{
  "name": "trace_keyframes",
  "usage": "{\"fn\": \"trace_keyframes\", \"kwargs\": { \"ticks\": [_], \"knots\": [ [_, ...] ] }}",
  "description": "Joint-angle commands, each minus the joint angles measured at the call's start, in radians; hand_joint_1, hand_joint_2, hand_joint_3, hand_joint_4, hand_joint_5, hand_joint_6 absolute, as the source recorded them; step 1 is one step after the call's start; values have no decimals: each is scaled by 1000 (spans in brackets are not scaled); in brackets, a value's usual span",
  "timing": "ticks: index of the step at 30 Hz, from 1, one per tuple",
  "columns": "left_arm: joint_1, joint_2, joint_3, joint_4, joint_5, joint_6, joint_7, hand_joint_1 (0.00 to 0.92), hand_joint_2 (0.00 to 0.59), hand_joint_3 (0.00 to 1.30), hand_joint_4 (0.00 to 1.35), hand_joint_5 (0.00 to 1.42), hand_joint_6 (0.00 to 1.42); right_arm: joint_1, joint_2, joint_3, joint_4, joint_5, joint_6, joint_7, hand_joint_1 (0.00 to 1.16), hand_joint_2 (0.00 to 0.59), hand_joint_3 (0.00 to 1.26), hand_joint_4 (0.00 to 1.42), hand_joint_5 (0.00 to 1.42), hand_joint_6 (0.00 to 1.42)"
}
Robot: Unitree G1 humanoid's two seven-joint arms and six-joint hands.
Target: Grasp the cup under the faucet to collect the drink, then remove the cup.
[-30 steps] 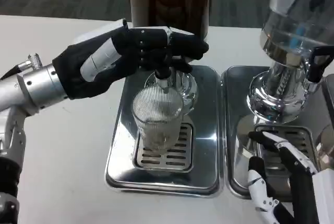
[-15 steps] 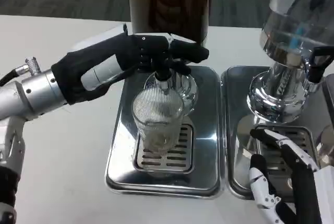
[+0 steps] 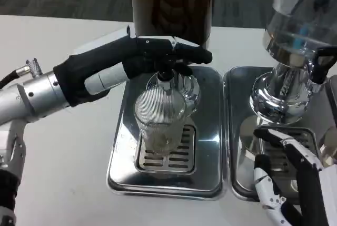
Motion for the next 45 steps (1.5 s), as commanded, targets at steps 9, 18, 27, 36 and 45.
{"fn": "trace_keyframes", "kwargs": {
  "ticks": [9,18,27,36,45],
  "knots": [
    [55,-6,-45,-19,48,-18,22,0,38,309,184,146,255,-19,-29,-32,14,42,-32,8,291,438,370,312,299,217],
    [75,8,-50,-52,52,-27,43,0,38,309,184,145,264,-17,-27,-30,9,43,-34,17,291,438,370,310,298,217],
    [88,29,-65,-96,60,-58,62,0,38,309,184,144,268,-22,-26,-27,9,44,-35,24,291,438,364,309,298,217],
    [106,40,-70,-119,83,-120,94,0,43,309,184,144,273,-29,-31,-31,11,66,-40,42,284,428,349,296,287,202],
    [113,49,-77,-126,94,-149,125,0,46,309,184,144,275,-85,-52,-28,33,189,-49,153,277,316,269,239,251,177]
  ]
}}
